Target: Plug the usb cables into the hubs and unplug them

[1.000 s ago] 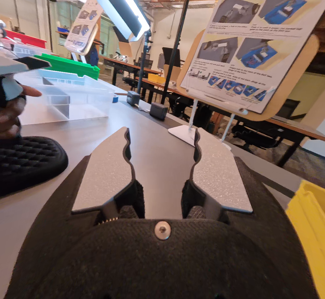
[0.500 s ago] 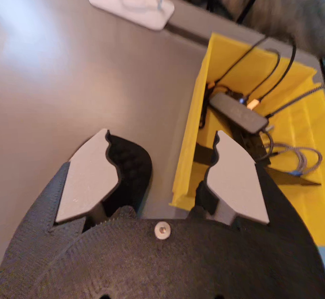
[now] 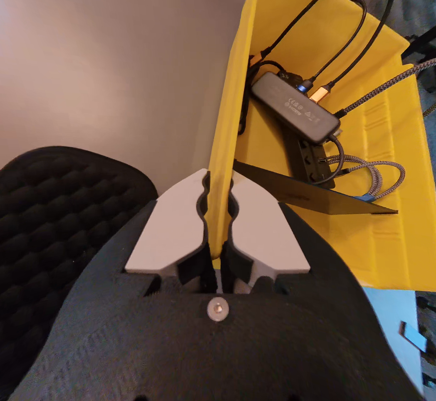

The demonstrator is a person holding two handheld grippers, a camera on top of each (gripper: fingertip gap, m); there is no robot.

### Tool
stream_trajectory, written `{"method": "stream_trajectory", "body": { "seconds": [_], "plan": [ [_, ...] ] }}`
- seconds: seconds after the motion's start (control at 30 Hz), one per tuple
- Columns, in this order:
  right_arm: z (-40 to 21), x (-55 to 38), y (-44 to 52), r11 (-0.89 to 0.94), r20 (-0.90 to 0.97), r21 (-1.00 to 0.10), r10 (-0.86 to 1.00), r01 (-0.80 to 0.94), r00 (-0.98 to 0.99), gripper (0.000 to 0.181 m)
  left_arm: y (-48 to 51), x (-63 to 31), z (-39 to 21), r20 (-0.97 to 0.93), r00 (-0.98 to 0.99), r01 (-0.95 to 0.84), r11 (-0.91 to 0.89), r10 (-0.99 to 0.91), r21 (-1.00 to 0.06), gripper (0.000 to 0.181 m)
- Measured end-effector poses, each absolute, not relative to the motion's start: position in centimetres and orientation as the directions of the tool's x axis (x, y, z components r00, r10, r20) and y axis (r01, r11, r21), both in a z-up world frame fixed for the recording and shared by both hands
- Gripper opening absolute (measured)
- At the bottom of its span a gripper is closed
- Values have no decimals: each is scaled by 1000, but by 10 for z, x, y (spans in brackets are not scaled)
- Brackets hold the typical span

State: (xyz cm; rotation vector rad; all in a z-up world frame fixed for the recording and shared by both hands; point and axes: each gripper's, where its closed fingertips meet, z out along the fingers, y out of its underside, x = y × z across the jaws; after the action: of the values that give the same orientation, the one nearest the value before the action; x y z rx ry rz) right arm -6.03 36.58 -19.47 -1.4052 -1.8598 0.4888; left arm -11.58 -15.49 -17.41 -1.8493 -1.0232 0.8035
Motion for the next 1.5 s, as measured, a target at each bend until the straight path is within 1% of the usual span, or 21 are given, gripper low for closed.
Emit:
{"method": "stream_trajectory", "body": {
  "seconds": [0.1, 0.3, 0.47, 0.6, 0.73, 0.87, 1.0, 1.07, 1.13, 1.23, 1.3, 1.37, 1.5],
  "plan": [
    [-195, -67, 361, 302, 296, -704, 948, 643, -120, 10, -153, -124, -175, -109, 416, 340, -266, 903, -902, 21],
    [-194, -89, 325, 328, 280, -705, 943, 629, -178, 11, -146, -135, -174, -40, 371, 343, -177, 928, -923, 22],
    [-191, -105, 302, 376, 342, -701, 923, 605, -177, 8, -145, -136, -174, -40, 375, 332, -174, 926, -927, 23],
    [-186, -124, 276, 353, 240, -759, 933, 547, -268, 4, -144, -138, -174, -15, 384, 327, -151, 923, -933, 25],
    [-187, -146, 250, 430, 298, -725, 900, 537, -318, 9, -143, -140, -174, -18, 382, 326, -153, 924, -933, 25],
    [-188, -160, 199, 431, 242, -735, 888, 524, -391, 17, -141, -143, -175, -17, 381, 318, -148, 924, -937, 27],
    [-188, -167, 151, 441, 222, -753, 869, 489, -442, 23, -137, -146, -176, 0, 400, 329, -143, 917, -933, 31],
    [-187, -169, 130, 466, 232, -749, 851, 471, -471, 23, -132, -144, -174, -2, 434, 320, -156, 901, -934, 42],
    [-186, -169, 108, 495, 242, -744, 826, 449, -509, 25, -127, -138, -167, 32, 480, 295, -128, 877, -947, 54],
    [-187, -170, 78, 536, 264, -734, 792, 417, -551, 26, -129, -123, -138, 75, 544, 198, -41, 836, -979, 59],
    [-186, -171, 60, 545, 265, -739, 776, 397, -572, 26, -150, -117, -122, 50, 511, 130, -19, 858, -991, 59],
    [-185, -172, 42, 548, 255, -744, 761, 381, -597, 26, -187, -115, -114, 4, 407, 93, -37, 913, -995, 59],
    [-185, -174, 10, 560, 244, -753, 725, 346, -644, 27, -285, -111, -114, -24, 48, 63, -27, 999, -998, 57]
  ]
}}
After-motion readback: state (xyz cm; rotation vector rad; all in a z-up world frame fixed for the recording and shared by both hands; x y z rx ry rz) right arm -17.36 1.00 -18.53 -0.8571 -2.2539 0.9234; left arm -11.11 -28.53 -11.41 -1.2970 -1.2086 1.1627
